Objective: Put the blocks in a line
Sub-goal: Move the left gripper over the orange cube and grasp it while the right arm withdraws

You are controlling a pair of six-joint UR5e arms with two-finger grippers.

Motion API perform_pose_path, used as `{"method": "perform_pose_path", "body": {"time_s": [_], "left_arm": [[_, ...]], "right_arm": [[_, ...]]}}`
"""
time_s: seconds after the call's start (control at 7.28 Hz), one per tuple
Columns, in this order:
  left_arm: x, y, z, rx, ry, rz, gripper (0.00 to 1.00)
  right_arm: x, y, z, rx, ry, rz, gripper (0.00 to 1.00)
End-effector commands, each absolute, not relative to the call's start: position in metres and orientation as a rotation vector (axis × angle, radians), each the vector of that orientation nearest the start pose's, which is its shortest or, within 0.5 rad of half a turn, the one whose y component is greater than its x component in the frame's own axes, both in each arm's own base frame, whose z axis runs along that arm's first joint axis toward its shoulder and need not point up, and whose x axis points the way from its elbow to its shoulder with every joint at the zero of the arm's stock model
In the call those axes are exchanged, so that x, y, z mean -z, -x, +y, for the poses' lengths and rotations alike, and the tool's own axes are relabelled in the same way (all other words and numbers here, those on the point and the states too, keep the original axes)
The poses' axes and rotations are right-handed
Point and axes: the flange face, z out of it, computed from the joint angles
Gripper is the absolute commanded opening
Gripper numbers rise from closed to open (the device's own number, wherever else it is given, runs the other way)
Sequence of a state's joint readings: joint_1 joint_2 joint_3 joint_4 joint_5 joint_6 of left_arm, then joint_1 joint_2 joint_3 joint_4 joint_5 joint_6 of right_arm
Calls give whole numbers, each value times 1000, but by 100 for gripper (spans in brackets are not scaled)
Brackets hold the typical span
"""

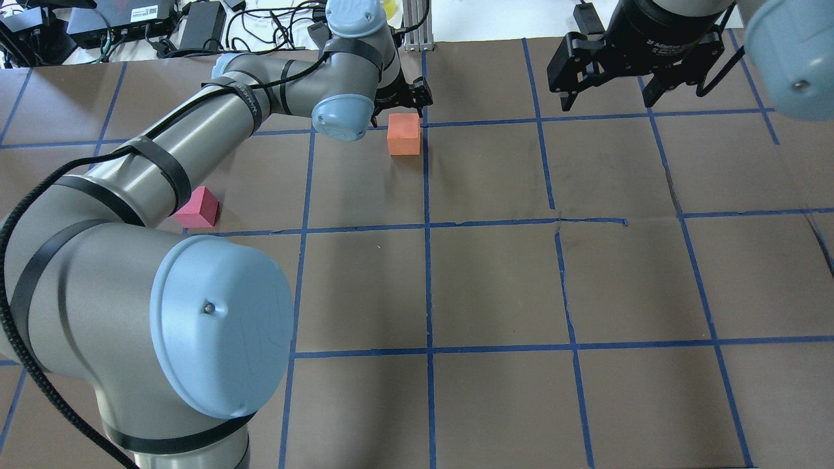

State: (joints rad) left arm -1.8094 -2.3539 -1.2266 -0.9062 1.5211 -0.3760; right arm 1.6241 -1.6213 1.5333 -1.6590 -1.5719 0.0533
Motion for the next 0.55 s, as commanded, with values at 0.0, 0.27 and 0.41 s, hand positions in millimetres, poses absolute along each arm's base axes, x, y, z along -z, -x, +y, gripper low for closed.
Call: {"method": "perform_pose_path", "body": {"time_s": [0.0,0.27,0.41], "left_arm": [[-209,327,-717,327,187,3236,100],[-202,327,-722,391,155,3235,89],[-198,327,-725,409,144,3234,72]], "right_arm": [[-535,-160,-470,280,-12,3117,100],[-535,-157,-475,299,-3,3103,100],[-539,-157,-481,384,-4,3092,100]]}}
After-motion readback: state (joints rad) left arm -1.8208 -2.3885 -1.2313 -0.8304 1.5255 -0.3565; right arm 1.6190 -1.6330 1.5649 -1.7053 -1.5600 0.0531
